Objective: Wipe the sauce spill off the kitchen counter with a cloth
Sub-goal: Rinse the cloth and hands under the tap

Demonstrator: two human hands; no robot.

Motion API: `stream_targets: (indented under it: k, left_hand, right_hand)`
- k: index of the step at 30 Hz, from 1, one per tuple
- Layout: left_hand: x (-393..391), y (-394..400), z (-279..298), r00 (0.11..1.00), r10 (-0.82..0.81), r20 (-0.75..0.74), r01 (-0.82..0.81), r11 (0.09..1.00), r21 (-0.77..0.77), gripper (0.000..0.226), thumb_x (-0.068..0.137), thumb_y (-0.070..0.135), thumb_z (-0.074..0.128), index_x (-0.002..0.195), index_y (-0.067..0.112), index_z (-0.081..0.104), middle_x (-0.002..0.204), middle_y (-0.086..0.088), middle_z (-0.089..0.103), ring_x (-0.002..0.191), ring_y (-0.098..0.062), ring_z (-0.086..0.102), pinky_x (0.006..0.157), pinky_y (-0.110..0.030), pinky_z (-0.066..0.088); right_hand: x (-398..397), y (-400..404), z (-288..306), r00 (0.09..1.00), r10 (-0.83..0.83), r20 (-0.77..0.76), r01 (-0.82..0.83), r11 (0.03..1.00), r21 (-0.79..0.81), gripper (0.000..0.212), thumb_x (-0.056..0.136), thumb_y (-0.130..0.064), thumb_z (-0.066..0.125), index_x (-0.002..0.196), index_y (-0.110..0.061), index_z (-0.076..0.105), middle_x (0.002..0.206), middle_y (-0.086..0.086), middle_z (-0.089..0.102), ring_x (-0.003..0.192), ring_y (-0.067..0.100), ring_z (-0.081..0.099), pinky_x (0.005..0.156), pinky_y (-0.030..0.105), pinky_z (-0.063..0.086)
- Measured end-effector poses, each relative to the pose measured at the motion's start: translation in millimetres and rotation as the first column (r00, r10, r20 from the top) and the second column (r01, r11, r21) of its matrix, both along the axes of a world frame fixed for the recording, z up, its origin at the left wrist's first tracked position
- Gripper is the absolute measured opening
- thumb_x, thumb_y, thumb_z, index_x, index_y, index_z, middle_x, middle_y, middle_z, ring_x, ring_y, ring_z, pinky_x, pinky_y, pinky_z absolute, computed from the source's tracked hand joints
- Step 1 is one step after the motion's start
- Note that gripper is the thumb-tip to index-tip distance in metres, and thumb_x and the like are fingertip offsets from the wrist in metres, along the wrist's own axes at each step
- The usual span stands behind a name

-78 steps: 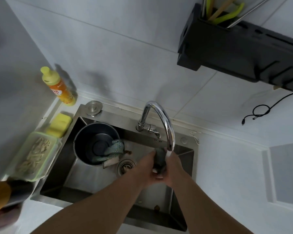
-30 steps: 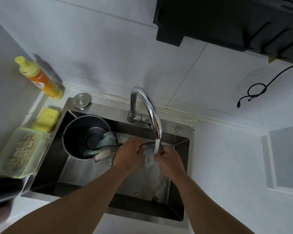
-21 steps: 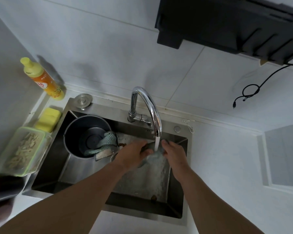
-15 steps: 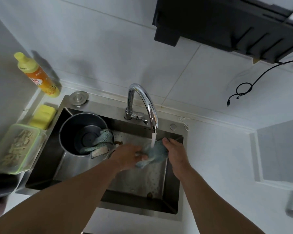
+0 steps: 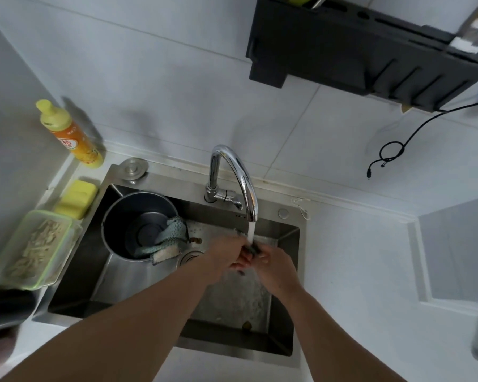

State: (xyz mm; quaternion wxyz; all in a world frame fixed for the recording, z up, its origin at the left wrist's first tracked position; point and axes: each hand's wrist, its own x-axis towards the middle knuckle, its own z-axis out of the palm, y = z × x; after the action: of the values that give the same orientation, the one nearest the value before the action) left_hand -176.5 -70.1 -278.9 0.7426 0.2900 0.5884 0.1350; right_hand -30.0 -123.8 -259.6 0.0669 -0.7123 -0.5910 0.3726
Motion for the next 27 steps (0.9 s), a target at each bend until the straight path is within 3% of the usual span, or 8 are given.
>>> stream_targets:
  k: [2,5,11,15,19,22,24,27]
  left_hand:
    - [1.1,3.8,7.4,0.992,-0.109,-0.059,0.112,0.993,0.040,0.028,0.100,0.020,0.052,0.106,0.002,0.073,0.084,-0.010,0.071,0.069,-0.015,0.067,0.064,-0.026,0.054]
    - [-7.9,11.2,12.4,0.924,-0.258,-0.281,0.311,0.936,0.165,0.029,0.106,0.013,0.048,0.124,-0.001,0.066,0.116,-0.015,0.070,0.106,-0.026,0.069,0.080,-0.022,0.053]
    - [-20.2,16.4,14.1,0.878,-0.319,-0.358,0.443,0.825,0.352,0.012,0.095,0.009,0.063,0.086,0.016,0.069,0.087,-0.003,0.071,0.080,-0.017,0.068,0.085,-0.036,0.060]
    - [-13.6,22.4,21.8,0.614,-0.298,-0.731,0.748,0.516,0.417,0.020,0.094,0.027,0.063,0.081,0.012,0.066,0.083,-0.006,0.071,0.080,-0.025,0.069,0.069,-0.029,0.049]
    - [-7.5,21.5,22.9,0.547,-0.361,-0.755,0.825,0.384,0.414,0.020,0.100,0.027,0.057,0.101,0.016,0.073,0.099,-0.006,0.075,0.091,-0.025,0.070,0.083,-0.038,0.057]
    - [-11.2,24.1,20.8,0.454,-0.343,-0.822,0.887,0.261,0.381,0.016,0.101,0.015,0.053,0.112,0.010,0.064,0.110,-0.010,0.066,0.093,-0.027,0.068,0.075,-0.034,0.052]
    - [-15.2,24.5,18.1,0.498,-0.264,-0.826,0.859,0.277,0.430,0.017,0.101,0.017,0.050,0.114,0.014,0.062,0.108,-0.008,0.062,0.091,-0.027,0.067,0.072,-0.034,0.050]
    - [-19.8,25.6,13.3,0.672,-0.172,-0.720,0.693,0.487,0.531,0.015,0.101,0.017,0.047,0.116,0.021,0.048,0.096,-0.005,0.069,0.081,-0.025,0.070,0.074,-0.042,0.059]
  right_hand:
    - [-0.2,-1.0,3.1,0.996,-0.073,-0.057,0.075,0.997,0.030,0.009,0.098,-0.038,0.067,0.105,-0.033,0.072,0.085,-0.019,0.072,0.076,-0.004,0.068,0.074,0.017,0.053]
    - [0.7,4.0,7.0,0.959,-0.177,-0.221,0.180,0.984,-0.007,0.014,0.090,-0.039,0.080,0.102,-0.033,0.076,0.085,-0.018,0.076,0.077,-0.006,0.071,0.071,0.012,0.051]
    - [-5.4,17.9,10.7,0.987,-0.108,-0.116,0.109,0.994,0.000,0.011,0.094,-0.023,0.075,0.088,-0.033,0.076,0.068,-0.017,0.068,0.055,-0.006,0.061,0.053,0.008,0.042]
    - [-9.6,25.5,15.2,0.980,-0.097,-0.171,0.085,0.994,-0.076,0.006,0.089,-0.024,0.077,0.095,-0.022,0.079,0.082,-0.006,0.076,0.076,0.007,0.072,0.071,0.021,0.056]
    - [-6.6,27.7,12.9,0.980,-0.095,-0.177,0.084,0.994,-0.067,0.015,0.086,-0.028,0.080,0.101,-0.028,0.081,0.082,-0.012,0.076,0.077,-0.001,0.070,0.070,0.010,0.047]
    - [4.3,26.7,9.4,0.975,-0.171,-0.142,0.167,0.985,-0.040,0.011,0.094,-0.031,0.076,0.103,-0.028,0.082,0.080,-0.013,0.076,0.071,-0.004,0.069,0.060,0.005,0.042]
    - [3.7,30.8,9.4,0.977,-0.167,-0.131,0.163,0.986,-0.039,0.013,0.097,-0.026,0.071,0.106,-0.027,0.082,0.078,-0.009,0.077,0.065,-0.001,0.068,0.058,0.007,0.044]
    - [-4.2,40.4,11.3,0.992,-0.107,-0.062,0.106,0.994,-0.029,0.017,0.098,-0.019,0.067,0.097,-0.031,0.080,0.068,-0.014,0.071,0.056,-0.002,0.065,0.057,0.010,0.045]
